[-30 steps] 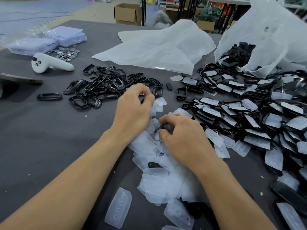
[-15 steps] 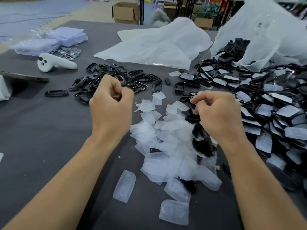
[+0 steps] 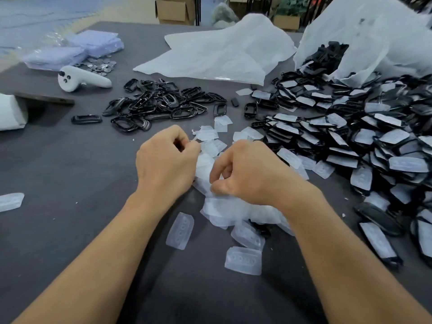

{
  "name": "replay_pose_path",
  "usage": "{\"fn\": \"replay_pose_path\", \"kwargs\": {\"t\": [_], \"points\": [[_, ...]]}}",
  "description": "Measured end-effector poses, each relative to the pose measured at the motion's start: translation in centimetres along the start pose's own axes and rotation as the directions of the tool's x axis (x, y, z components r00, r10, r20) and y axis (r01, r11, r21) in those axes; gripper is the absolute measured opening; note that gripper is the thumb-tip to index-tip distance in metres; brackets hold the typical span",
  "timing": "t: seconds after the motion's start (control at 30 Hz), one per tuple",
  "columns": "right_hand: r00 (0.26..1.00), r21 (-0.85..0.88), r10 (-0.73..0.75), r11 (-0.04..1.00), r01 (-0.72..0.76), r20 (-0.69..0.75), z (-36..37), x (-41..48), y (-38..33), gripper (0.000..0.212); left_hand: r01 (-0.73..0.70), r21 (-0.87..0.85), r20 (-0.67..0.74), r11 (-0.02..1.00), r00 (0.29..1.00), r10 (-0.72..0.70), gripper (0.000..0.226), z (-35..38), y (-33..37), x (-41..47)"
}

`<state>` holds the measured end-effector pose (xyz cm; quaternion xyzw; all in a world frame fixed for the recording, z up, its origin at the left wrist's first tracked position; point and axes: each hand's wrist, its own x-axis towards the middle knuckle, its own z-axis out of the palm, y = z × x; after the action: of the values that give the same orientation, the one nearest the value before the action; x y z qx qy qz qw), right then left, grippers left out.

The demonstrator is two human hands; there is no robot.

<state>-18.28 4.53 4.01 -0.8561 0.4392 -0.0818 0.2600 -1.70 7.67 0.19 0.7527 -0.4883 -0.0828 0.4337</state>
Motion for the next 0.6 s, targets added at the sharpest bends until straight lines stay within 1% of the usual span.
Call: {"fn": "replay_pose_path", "kwargs": {"t": [0.07,0.17,0.23,0.3,0.37,0.47,0.53,0.6], "points": [[1.000,-0.051,0.000,0.999,0.001,0.022,0.9,0.3,-0.6,0.008,0.027,-0.021,0.028,0.999,0.999,-0.027,0.004,0.2,-0.7,0.0],[1.000,-0.068,0.007,0.998,-0.006,0.024,1.2,0.4,-0.4,0.010,0.018,-0.100,0.074,0.995,0.997,-0.011,0.035,0.4,-1.4,0.2],[1.000,-0.096,0.003,0.995,-0.001,0.017,1.5,0.3,-0.5,0.012,0.037,-0.159,0.075,0.987,0.997,-0.025,0.039,0.4,-1.4,0.5],[1.000,-0.134,-0.001,0.991,0.002,0.007,1.8,0.2,-0.9,0.013,0.109,-0.234,0.082,0.966,0.992,-0.092,0.035,0.6,-1.4,0.8],[1.000,-0.162,0.009,0.987,-0.009,0.003,1.6,0.1,-1.1,0.011,0.176,-0.345,0.114,0.922,0.983,-0.145,0.031,0.6,-1.4,1.0],[0.999,-0.182,0.030,0.983,-0.027,0.017,1.3,-0.3,-1.4,0.008,0.265,-0.534,0.197,0.803,0.962,-0.187,0.025,0.5,-1.3,1.2],[1.000,-0.253,0.024,0.967,-0.027,-0.017,1.3,-0.7,-1.7,0.010,0.318,-0.602,0.239,0.732,0.947,-0.215,0.022,0.4,-1.2,1.5],[0.997,-0.335,-0.007,0.942,-0.017,-0.070,1.4,-0.9,-1.9,0.013,0.347,-0.622,0.262,0.702,0.937,-0.232,0.020,0.4,-1.0,1.6]]}}
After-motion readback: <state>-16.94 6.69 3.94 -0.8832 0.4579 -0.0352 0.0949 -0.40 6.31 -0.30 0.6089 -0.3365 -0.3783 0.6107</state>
